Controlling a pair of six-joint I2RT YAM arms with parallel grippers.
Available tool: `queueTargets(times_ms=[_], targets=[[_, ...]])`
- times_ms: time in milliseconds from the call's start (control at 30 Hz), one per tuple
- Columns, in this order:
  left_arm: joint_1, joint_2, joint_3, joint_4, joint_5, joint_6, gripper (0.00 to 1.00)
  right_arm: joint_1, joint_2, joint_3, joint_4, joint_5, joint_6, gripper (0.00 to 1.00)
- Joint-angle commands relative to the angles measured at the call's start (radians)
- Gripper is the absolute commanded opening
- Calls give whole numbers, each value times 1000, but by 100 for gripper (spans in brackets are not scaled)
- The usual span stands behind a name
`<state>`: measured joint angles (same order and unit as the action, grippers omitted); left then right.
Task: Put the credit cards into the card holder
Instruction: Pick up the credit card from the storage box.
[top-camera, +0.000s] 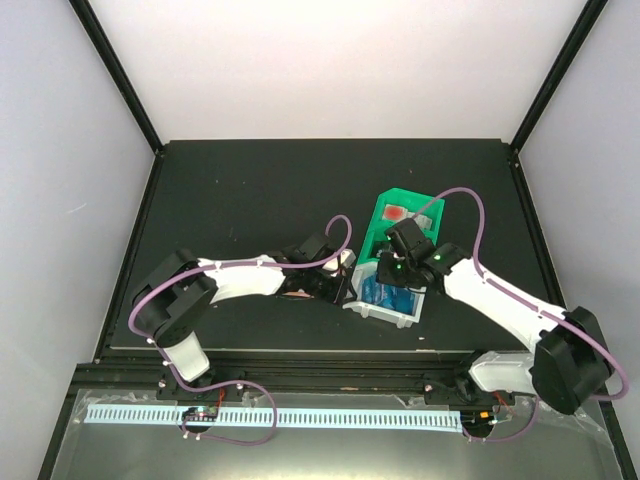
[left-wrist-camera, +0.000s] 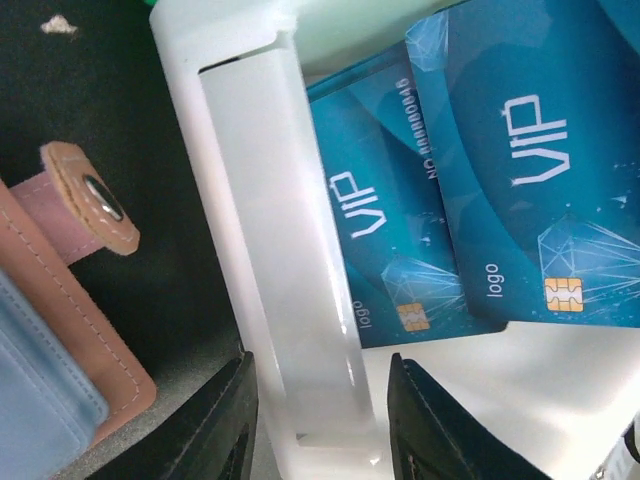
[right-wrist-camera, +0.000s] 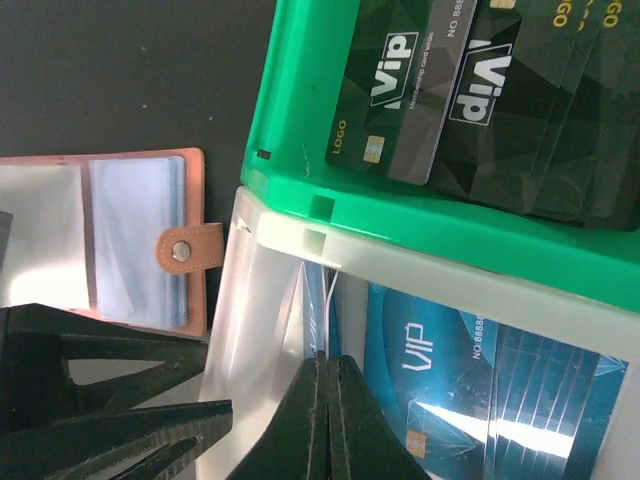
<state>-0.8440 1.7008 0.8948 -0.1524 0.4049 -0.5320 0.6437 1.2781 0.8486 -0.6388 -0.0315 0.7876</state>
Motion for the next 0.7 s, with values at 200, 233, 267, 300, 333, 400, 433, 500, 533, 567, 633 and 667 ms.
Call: queueTargets(times_ms=[200, 233, 267, 300, 333, 400, 433, 500, 533, 567, 633, 667], targets=[[10, -116, 41, 26, -15, -41, 59, -86, -155, -21, 7, -82, -34, 1], [14, -126, 41, 30, -11, -52, 63, -99, -173, -32, 19, -103, -38, 1], [19, -134, 43, 36, -2, -63, 66, -112, -188, -42, 33, -124, -41, 1], [23, -138, 46, 42, 15, -74, 68, -122, -204, -51, 47, -148, -45, 1], [29, -141, 51, 44, 33, -87, 70, -133, -219, -60, 64, -171, -47, 1], [41, -136, 62, 49, 81, -115, 73, -151, -242, -78, 93, -217, -43, 1], [46, -133, 65, 57, 105, -132, 73, -160, -252, -88, 108, -244, -37, 1], [56, -127, 65, 82, 151, -174, 74, -181, -273, -107, 142, -292, -23, 1], [60, -126, 64, 104, 177, -206, 74, -191, -284, -119, 165, -318, -14, 1], [63, -124, 61, 124, 204, -229, 75, -200, -294, -134, 187, -341, -4, 1], [65, -120, 58, 168, 247, -276, 75, -216, -316, -154, 229, -389, 15, 1], [65, -115, 59, 183, 260, -295, 75, -226, -322, -162, 255, -413, 26, 1]])
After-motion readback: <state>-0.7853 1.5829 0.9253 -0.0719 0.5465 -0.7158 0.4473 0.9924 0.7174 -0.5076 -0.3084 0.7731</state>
